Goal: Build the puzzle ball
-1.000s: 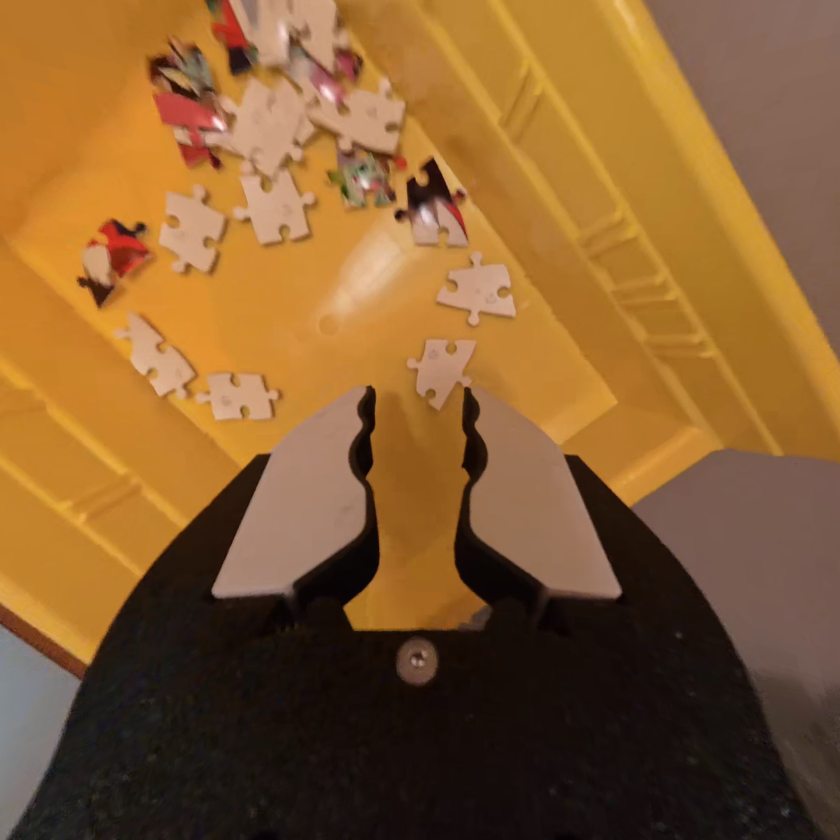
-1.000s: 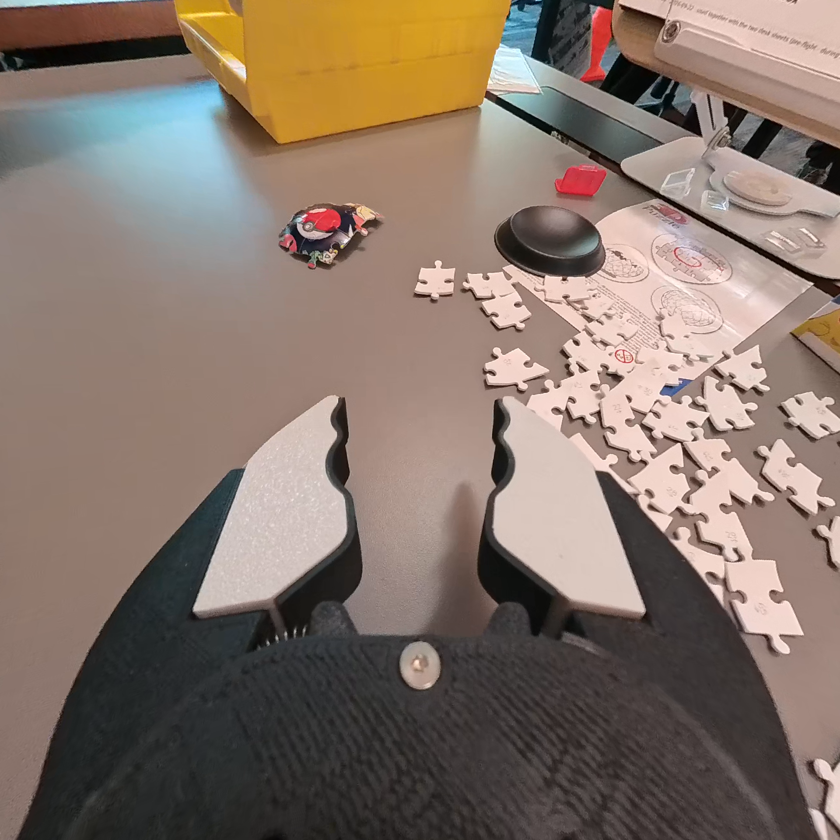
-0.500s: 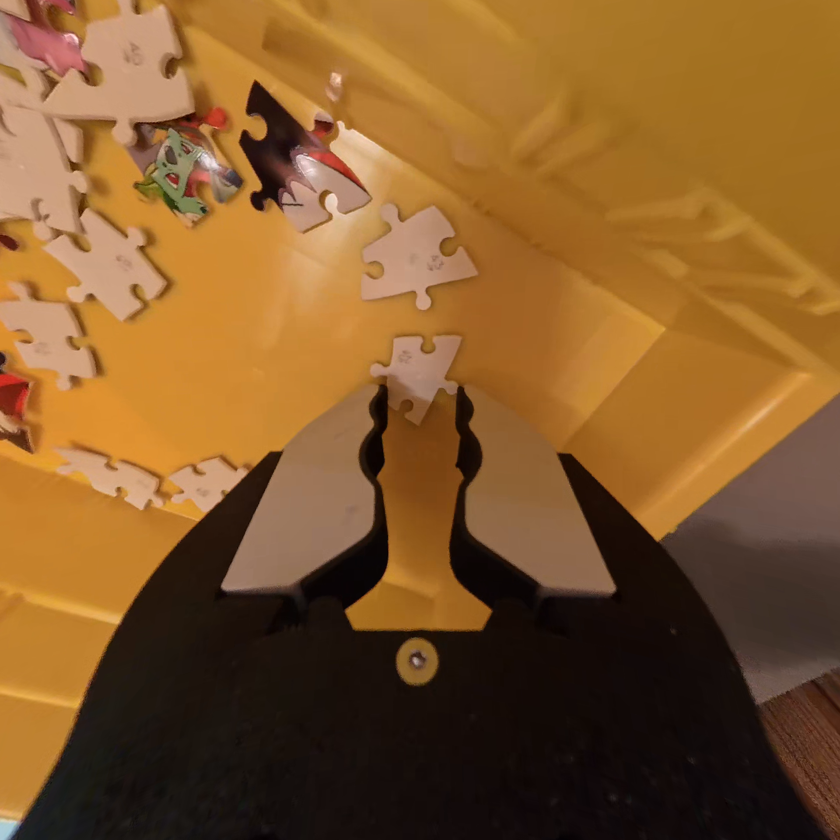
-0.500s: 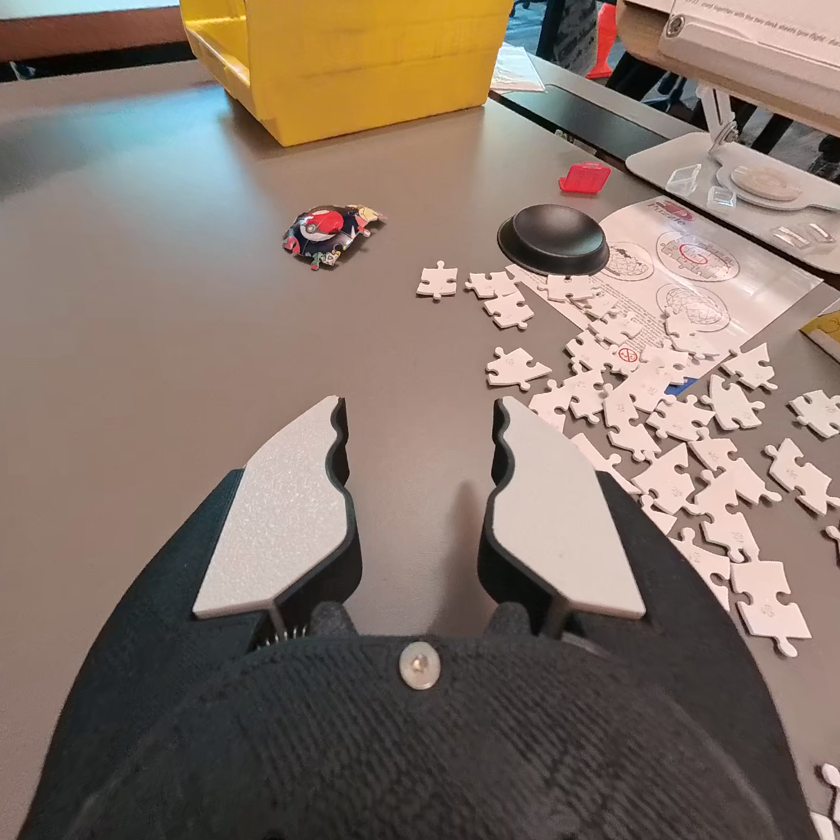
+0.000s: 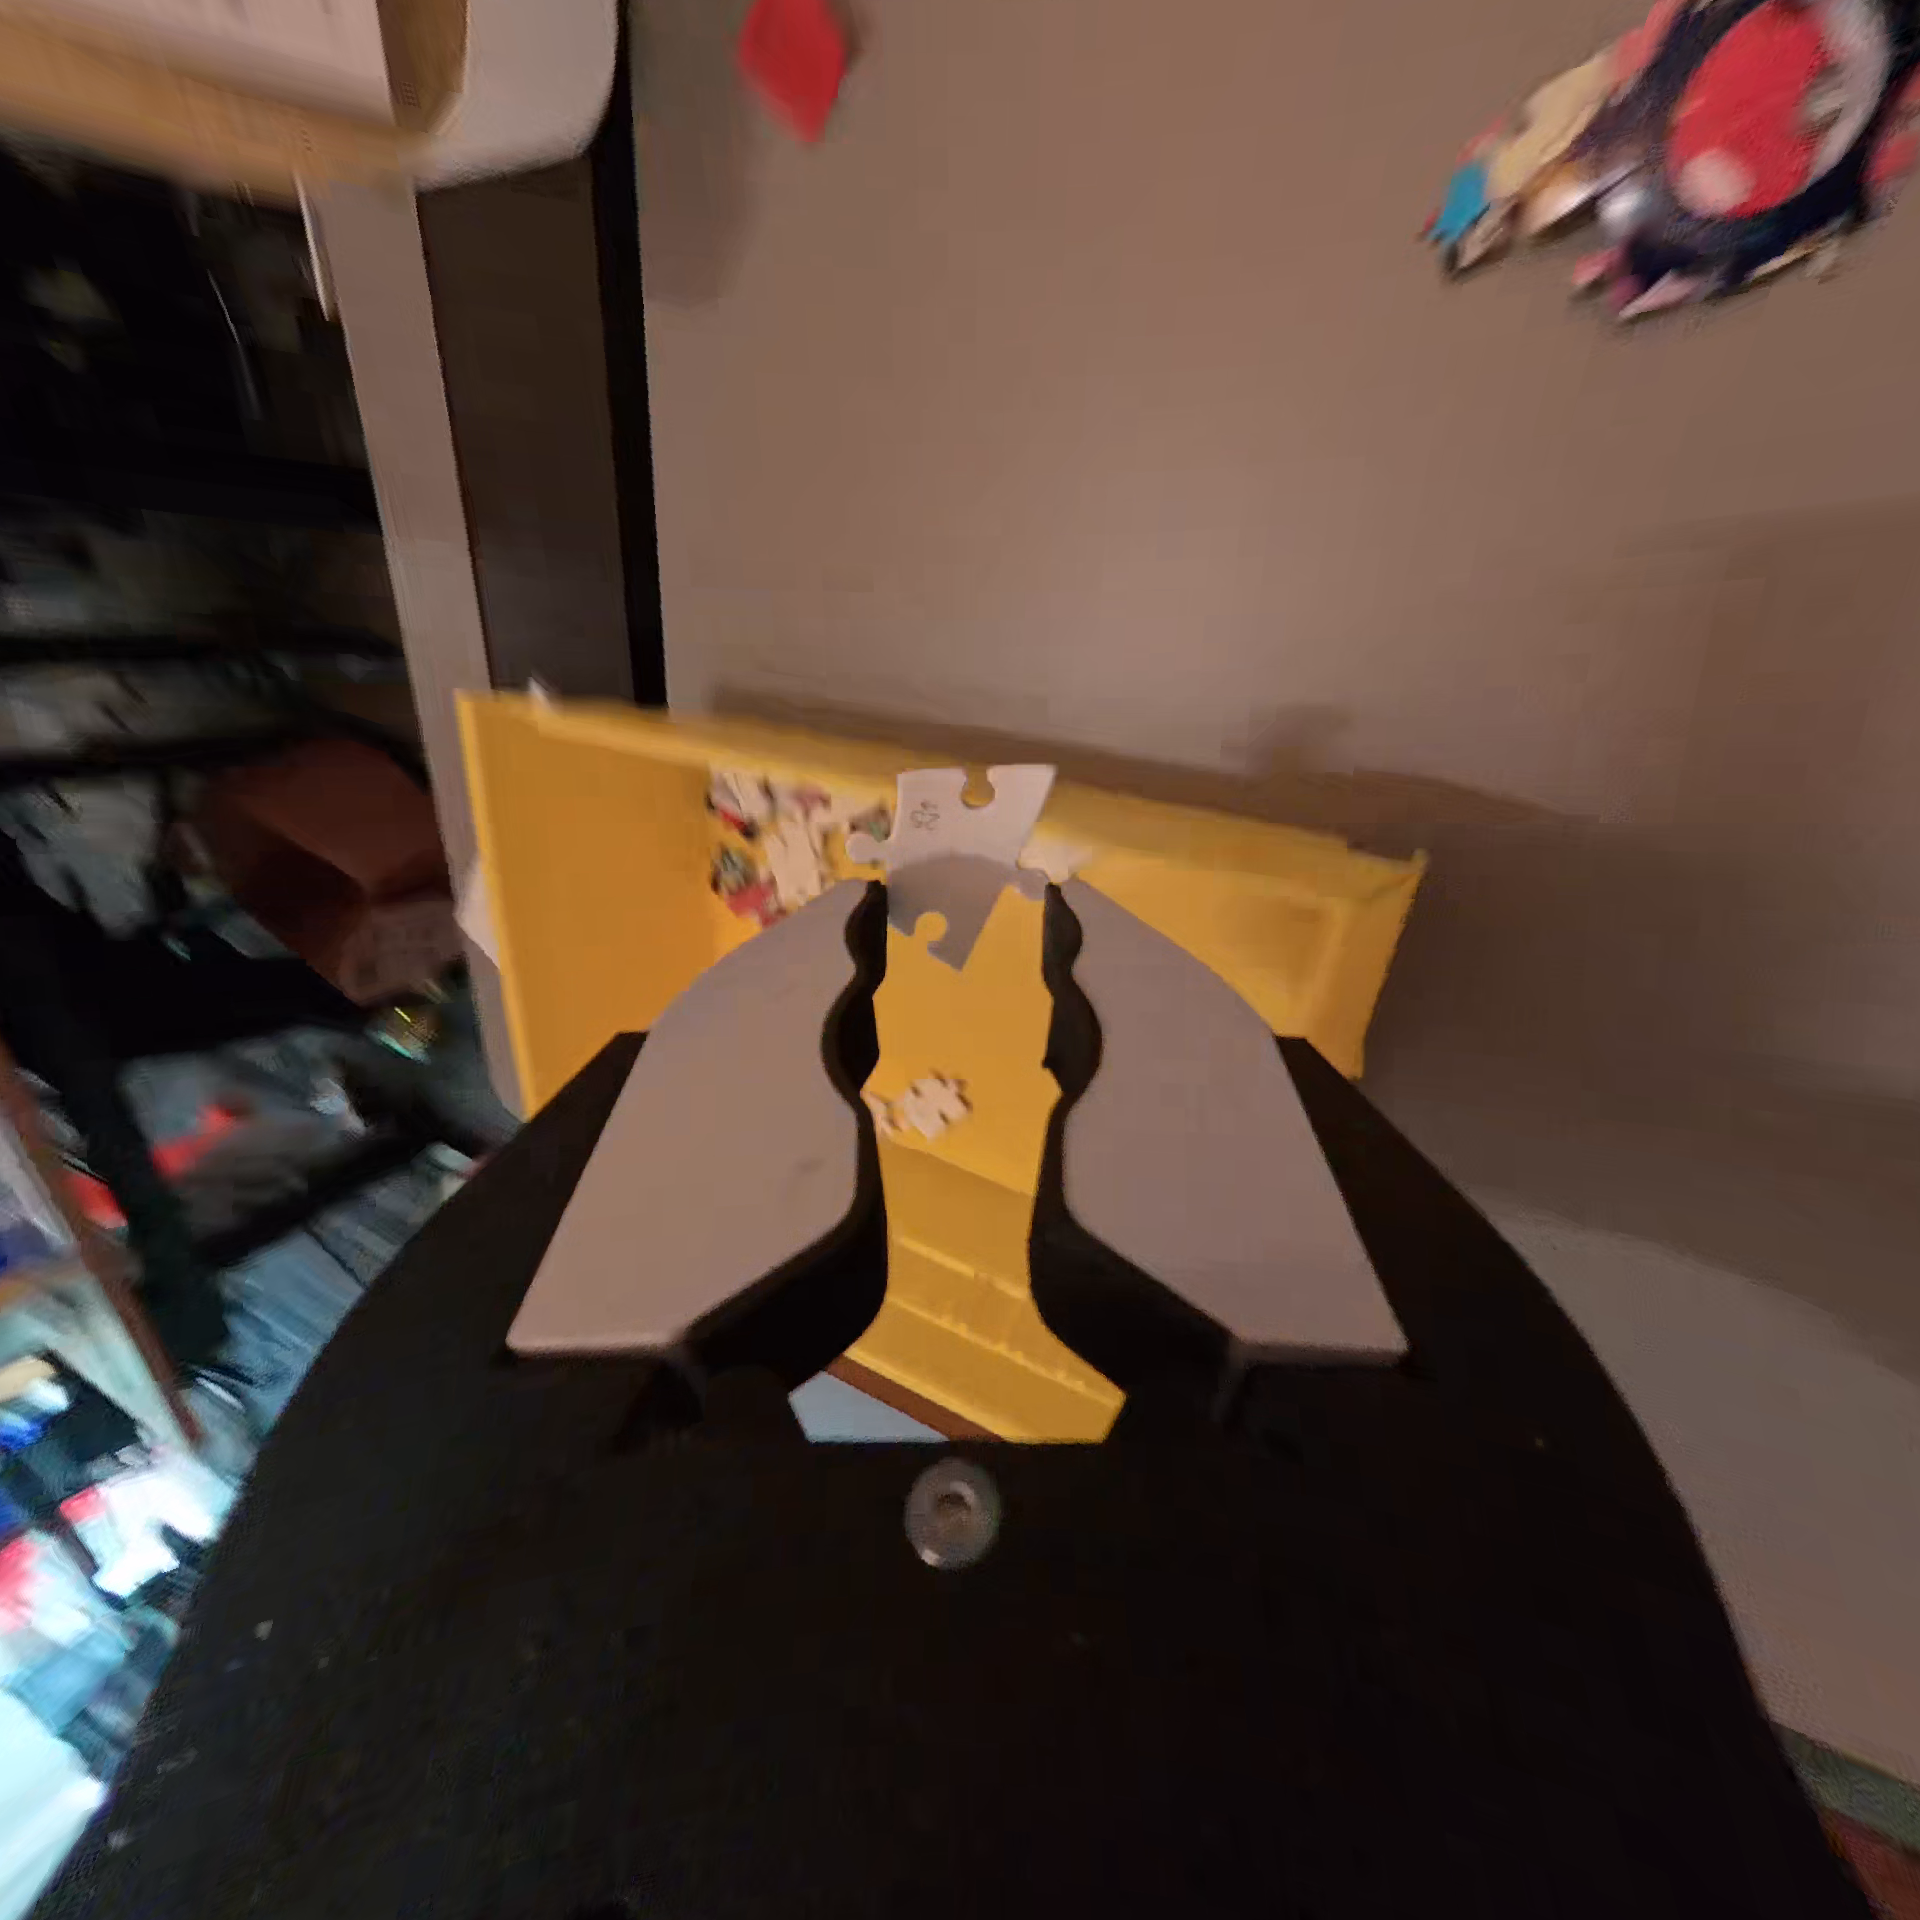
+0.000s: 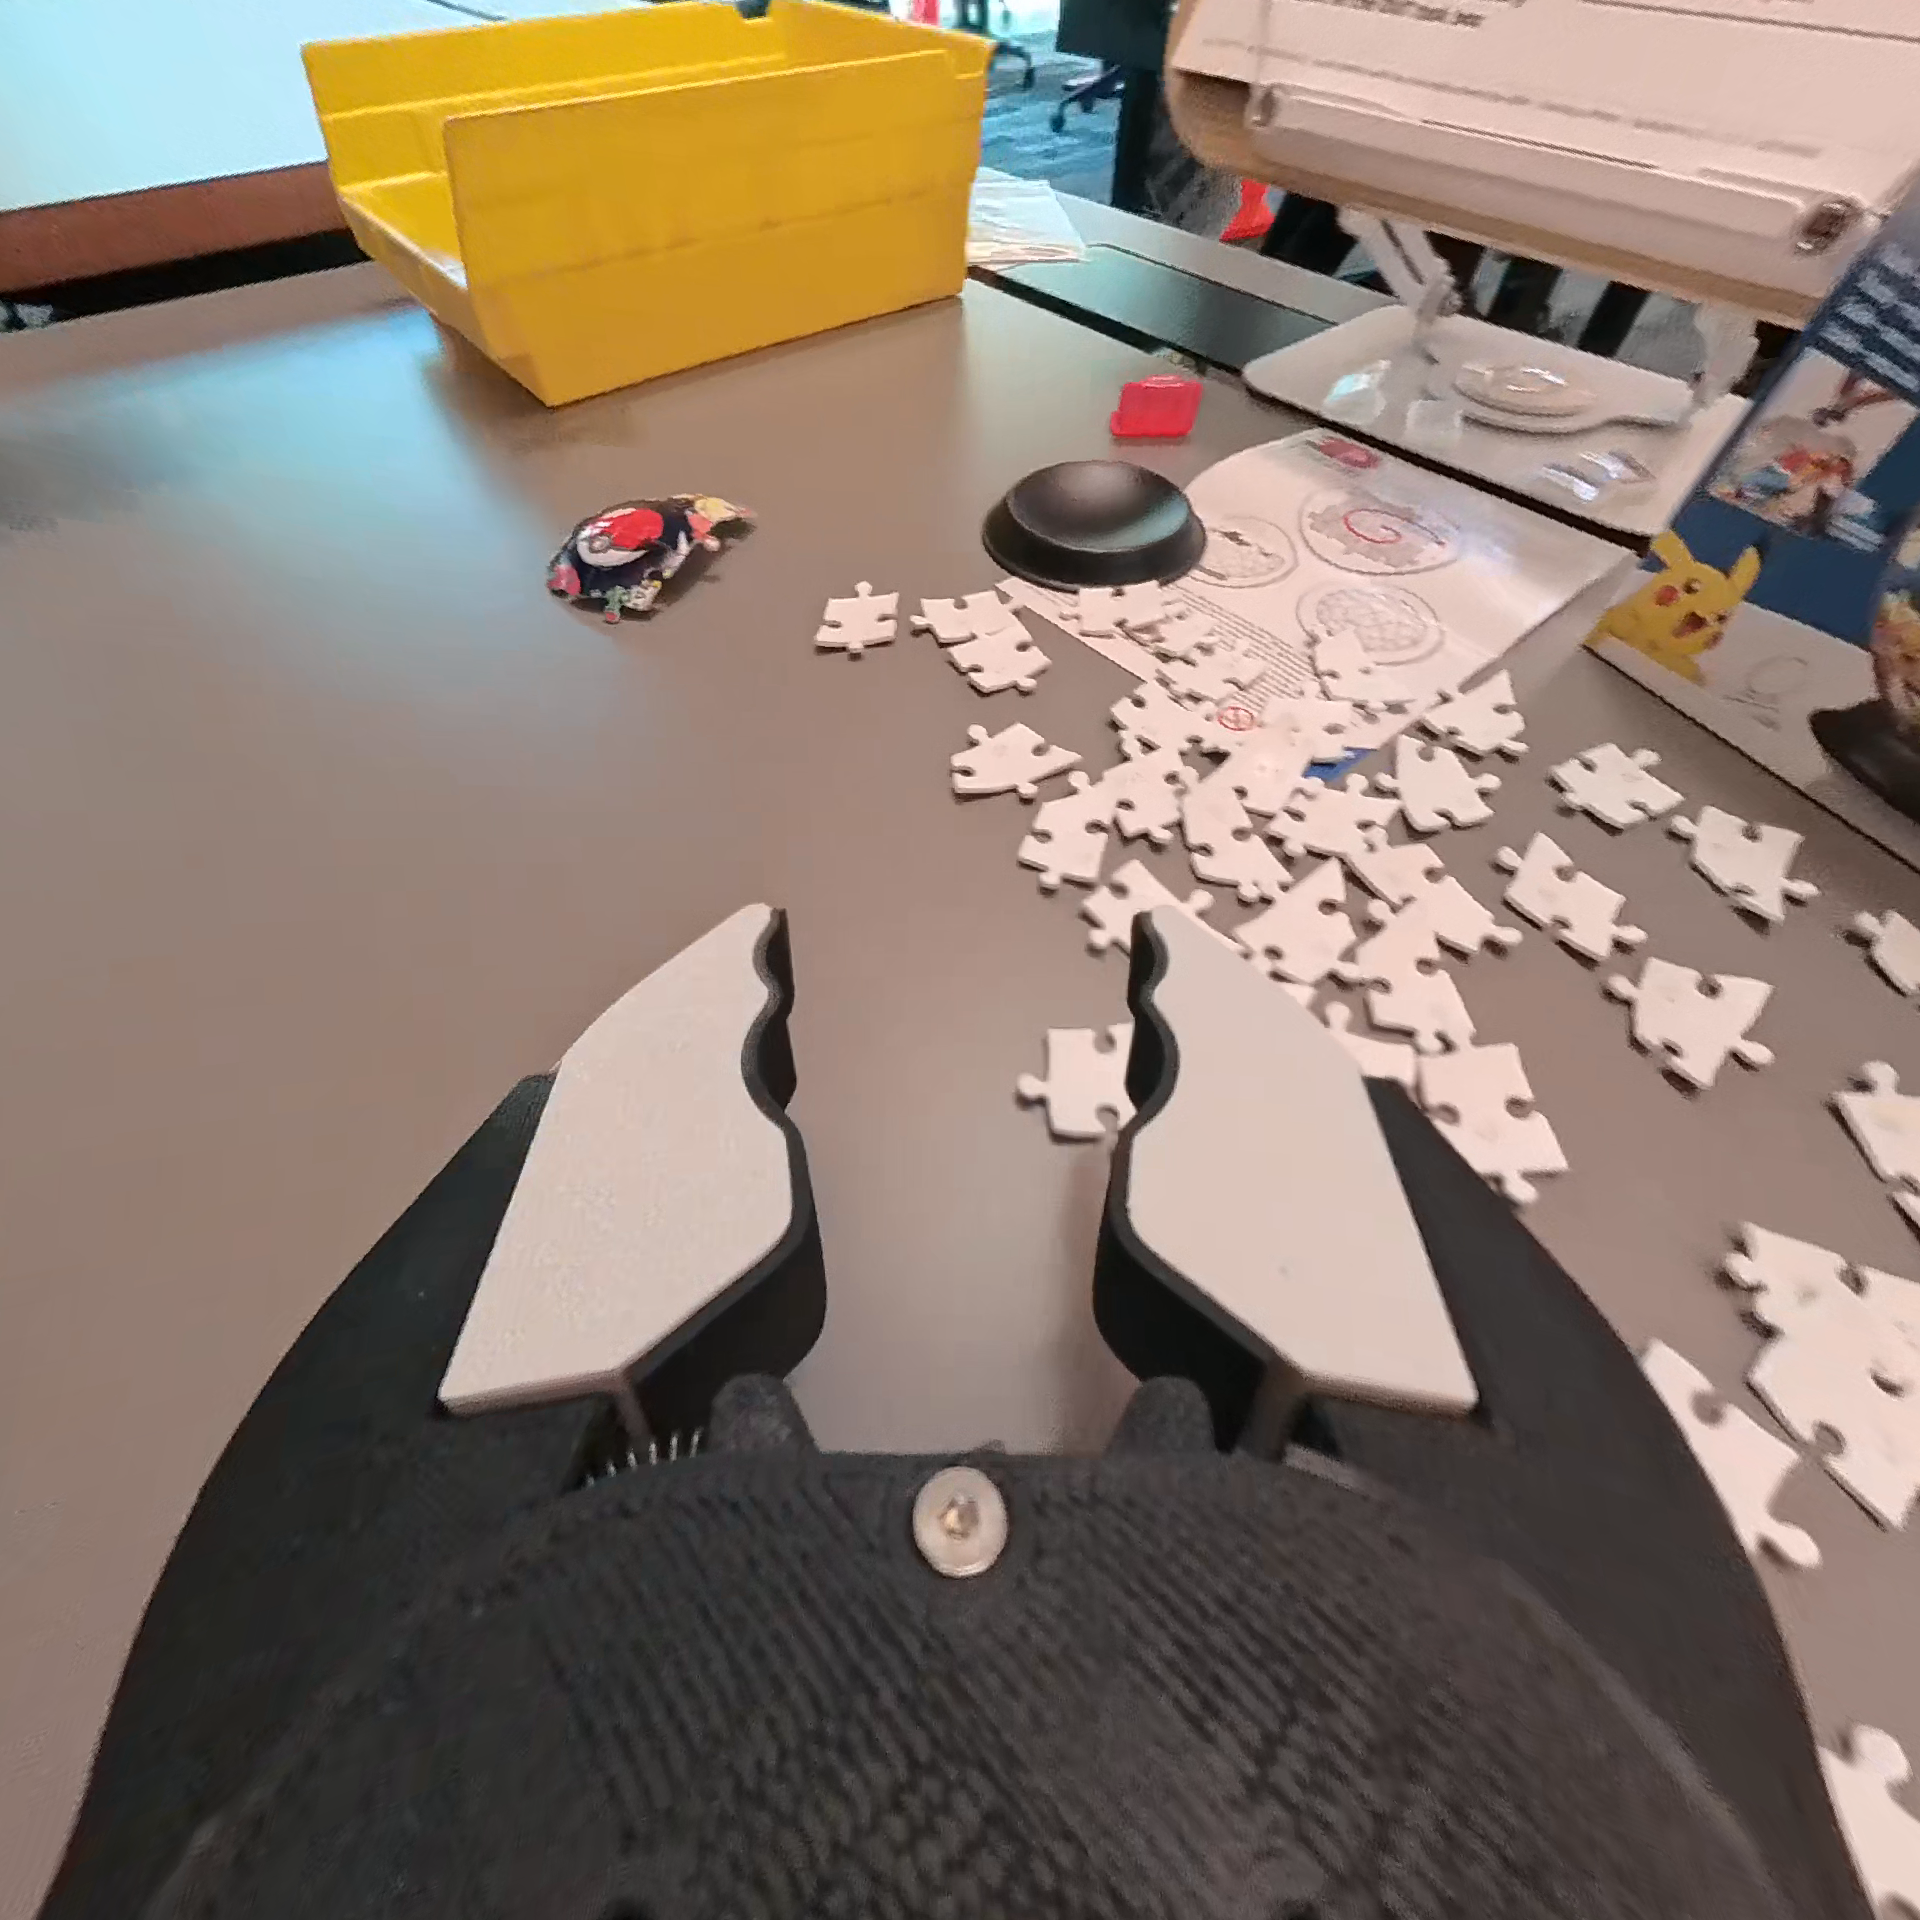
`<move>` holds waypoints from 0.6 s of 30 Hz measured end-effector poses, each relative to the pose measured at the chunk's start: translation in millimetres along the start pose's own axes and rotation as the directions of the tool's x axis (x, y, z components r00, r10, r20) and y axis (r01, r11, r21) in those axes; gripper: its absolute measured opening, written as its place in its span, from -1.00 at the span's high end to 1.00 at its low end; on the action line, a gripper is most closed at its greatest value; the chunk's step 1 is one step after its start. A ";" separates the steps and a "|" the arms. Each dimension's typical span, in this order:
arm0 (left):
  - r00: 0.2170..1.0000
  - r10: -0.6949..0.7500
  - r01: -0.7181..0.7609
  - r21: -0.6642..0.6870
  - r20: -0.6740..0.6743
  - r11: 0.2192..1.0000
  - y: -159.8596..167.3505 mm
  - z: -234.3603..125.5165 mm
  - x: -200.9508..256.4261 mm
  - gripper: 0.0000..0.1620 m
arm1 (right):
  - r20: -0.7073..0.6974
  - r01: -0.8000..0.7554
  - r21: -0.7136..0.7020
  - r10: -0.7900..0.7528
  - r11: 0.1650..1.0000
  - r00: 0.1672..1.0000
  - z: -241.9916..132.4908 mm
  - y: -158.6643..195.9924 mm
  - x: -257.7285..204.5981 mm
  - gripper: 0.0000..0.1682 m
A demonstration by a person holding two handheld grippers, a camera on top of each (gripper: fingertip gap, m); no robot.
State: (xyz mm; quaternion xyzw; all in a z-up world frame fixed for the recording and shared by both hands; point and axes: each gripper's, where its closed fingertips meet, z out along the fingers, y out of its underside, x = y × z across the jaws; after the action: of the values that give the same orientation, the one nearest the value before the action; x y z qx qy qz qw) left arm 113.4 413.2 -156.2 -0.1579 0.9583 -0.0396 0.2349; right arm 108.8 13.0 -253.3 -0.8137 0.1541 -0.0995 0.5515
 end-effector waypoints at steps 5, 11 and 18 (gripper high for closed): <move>0.944 0.328 -0.314 0.202 -0.037 0.928 -128.1 12.7 39.8 0.66 | -0.051 -0.050 0.020 0.051 0.999 0.997 -11.4 1.8 18.8 0.27; 0.827 0.561 -0.499 0.420 -0.031 0.758 -251.5 59.2 94.2 0.66 | -0.063 -0.057 0.013 0.058 0.998 0.996 -15.8 4.6 22.8 0.27; 0.658 0.753 -0.697 0.375 -0.005 0.611 -320.8 117.4 118.8 0.65 | -0.031 -0.090 0.029 0.091 0.996 0.995 -17.5 3.2 22.8 0.28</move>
State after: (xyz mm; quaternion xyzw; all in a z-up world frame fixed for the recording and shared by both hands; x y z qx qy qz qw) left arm 159.0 71.0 -264.1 0.2913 0.9329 -0.1188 0.1755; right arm 123.8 -11.6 -250.0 -0.7965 0.1983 -0.0896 0.5642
